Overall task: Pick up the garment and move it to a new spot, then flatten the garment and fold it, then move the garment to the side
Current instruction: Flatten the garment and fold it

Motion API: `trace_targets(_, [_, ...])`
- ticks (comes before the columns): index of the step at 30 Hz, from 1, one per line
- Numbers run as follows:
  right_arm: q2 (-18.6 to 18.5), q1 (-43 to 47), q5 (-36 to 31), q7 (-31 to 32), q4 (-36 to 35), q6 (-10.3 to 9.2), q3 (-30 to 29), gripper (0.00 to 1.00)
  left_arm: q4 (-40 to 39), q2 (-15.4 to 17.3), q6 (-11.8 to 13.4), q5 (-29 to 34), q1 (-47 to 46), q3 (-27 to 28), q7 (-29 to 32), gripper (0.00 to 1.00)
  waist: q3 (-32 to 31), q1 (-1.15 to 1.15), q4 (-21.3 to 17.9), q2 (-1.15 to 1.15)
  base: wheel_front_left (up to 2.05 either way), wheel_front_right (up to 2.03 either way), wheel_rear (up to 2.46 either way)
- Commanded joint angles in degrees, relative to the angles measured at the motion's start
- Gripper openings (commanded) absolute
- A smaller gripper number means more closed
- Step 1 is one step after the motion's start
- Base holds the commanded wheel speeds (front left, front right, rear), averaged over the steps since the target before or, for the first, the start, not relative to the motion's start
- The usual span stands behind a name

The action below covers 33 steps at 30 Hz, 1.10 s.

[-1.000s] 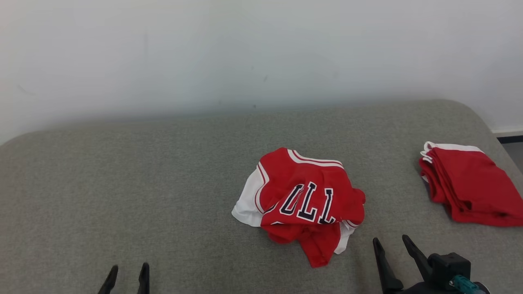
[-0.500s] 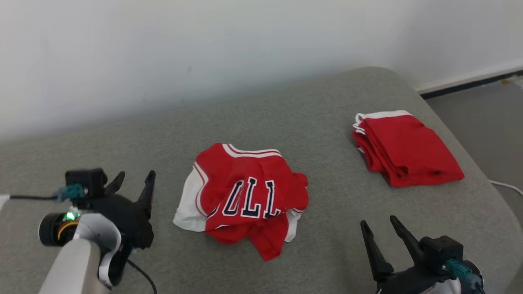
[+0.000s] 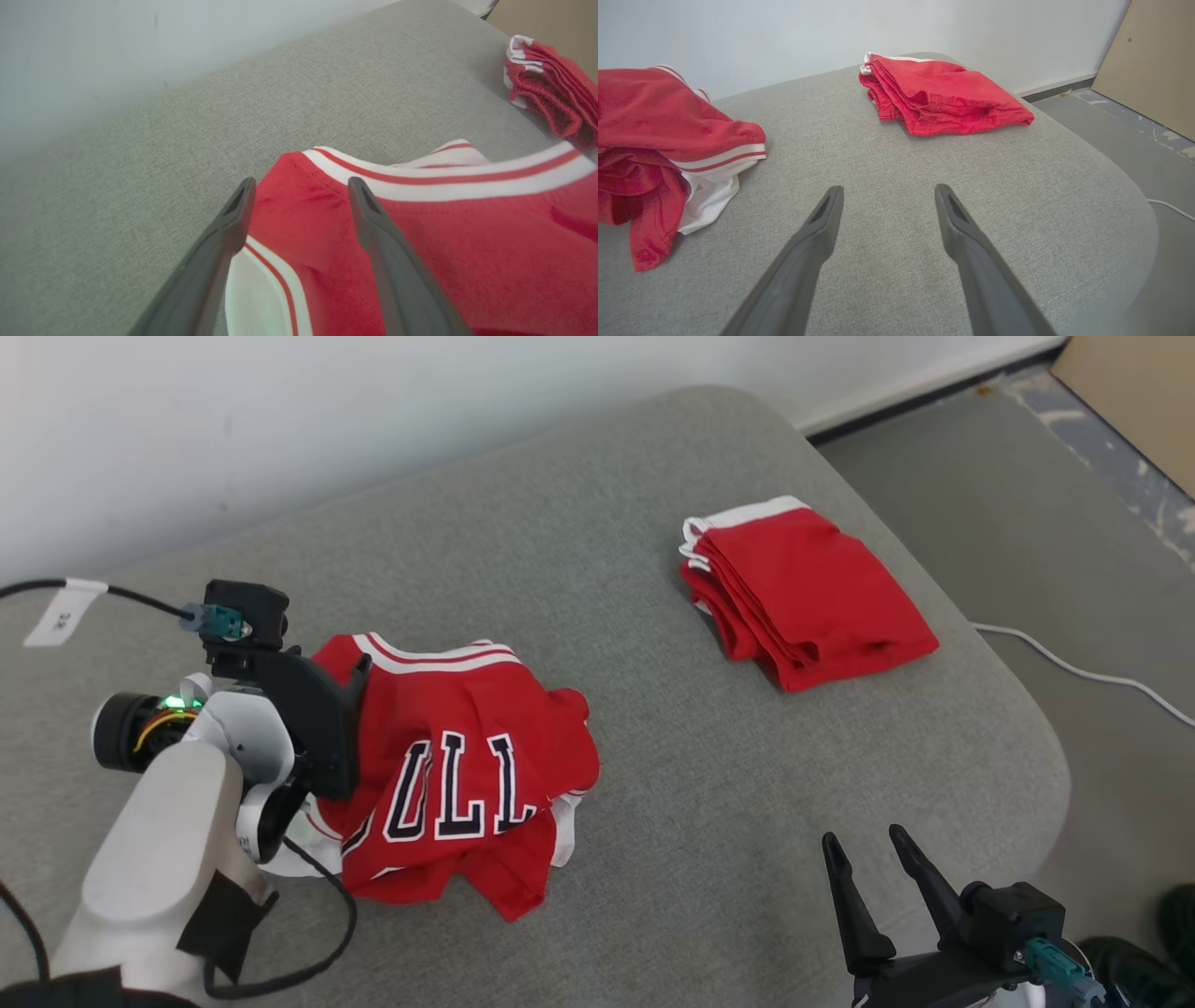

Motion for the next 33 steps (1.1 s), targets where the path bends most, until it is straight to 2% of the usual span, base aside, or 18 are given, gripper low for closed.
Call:
trace_targets(1, [0.4, -0.2, 0.4, -0.6, 0.0, -0.11, -0.1, 1.0, 1.3, 0.5, -0.3, 0.6, -1.3, -0.5, 0.5, 1.0, 3.7, -0.01, -2.6, -0.01, 0.0, 0.0, 0.0])
trace_targets(5, [0.9, -0.2, 0.1, -1.3, 0.2, -0.11, -0.2, 1.0, 5.6, 1.2, 0.1, 1.8, -4.0, -2.0, 1.8, 1.0, 4.5, -0.01, -2.6, -0.01, 0.0, 0.0, 0.0])
trace_targets(9, [1.0, -0.6, 0.1, -1.4, 0.4, -0.11, 0.0, 1.0, 10.1, 0.8, 2.9, 2.2, -6.2, -1.8, 3.2, 1.0, 4.9, -0.01, -2.6, -0.01, 0.0, 0.0, 0.0])
trace_targets(12, [1.1, -1.2, 0.1, -1.2, 0.5, -0.11, 0.5, 1.0, 13.0, 0.3, 4.0, 2.2, -7.6, -2.3, 4.7, 1.0, 5.0, -0.01, -2.6, -0.01, 0.0, 0.0, 0.0])
trace_targets(13, [1.2, -1.2, 0.1, -1.1, 0.5, -0.11, 0.6, 1.0, 13.5, 0.1, 4.3, 2.3, -7.9, -2.5, 4.6, 0.53, 5.0, -0.01, -2.6, -0.01, 0.0, 0.0, 0.0])
trace_targets(14, [1.2, -1.2, 0.1, -1.1, 0.6, -0.11, 0.8, 1.0, 14.0, -0.2, 4.5, 2.4, -8.2, -2.6, 4.4, 0.0, 5.0, -0.01, -2.5, -0.01, 0.0, 0.0, 0.0])
trace_targets(17, [1.2, -1.8, 0.4, -1.1, 0.8, -0.11, 1.2, 1.0, 14.8, -0.5, 4.0, 2.1, -9.2, -2.9, 3.7, 0.0, 5.0, -0.01, -2.5, -0.01, 0.0, 0.0, 0.0])
trace_targets(20, [1.2, -2.2, 0.6, -1.1, 1.2, -0.11, 1.8, 1.0, 14.2, -0.7, 3.8, 1.9, -10.1, -2.6, 0.4, 0.0, 4.8, -0.01, -2.4, -0.01, 0.0, 0.0, 0.0])
trace_targets(26, [1.3, -3.3, 0.6, -0.9, 2.3, -0.11, 3.0, 1.0, 11.3, -2.9, 2.1, 1.0, -13.4, -2.5, -8.1, 0.0, 3.2, -0.01, -2.2, -0.01, 0.0, 0.0, 0.0])
trace_targets(33, [1.0, -3.6, 0.6, -0.2, 3.4, -0.11, 4.0, 1.0, 4.3, -6.9, 0.7, 0.2, -20.1, -3.0, -19.1, 0.0, 0.1, -0.01, -1.8, -0.01, 0.0, 0.0, 0.0])
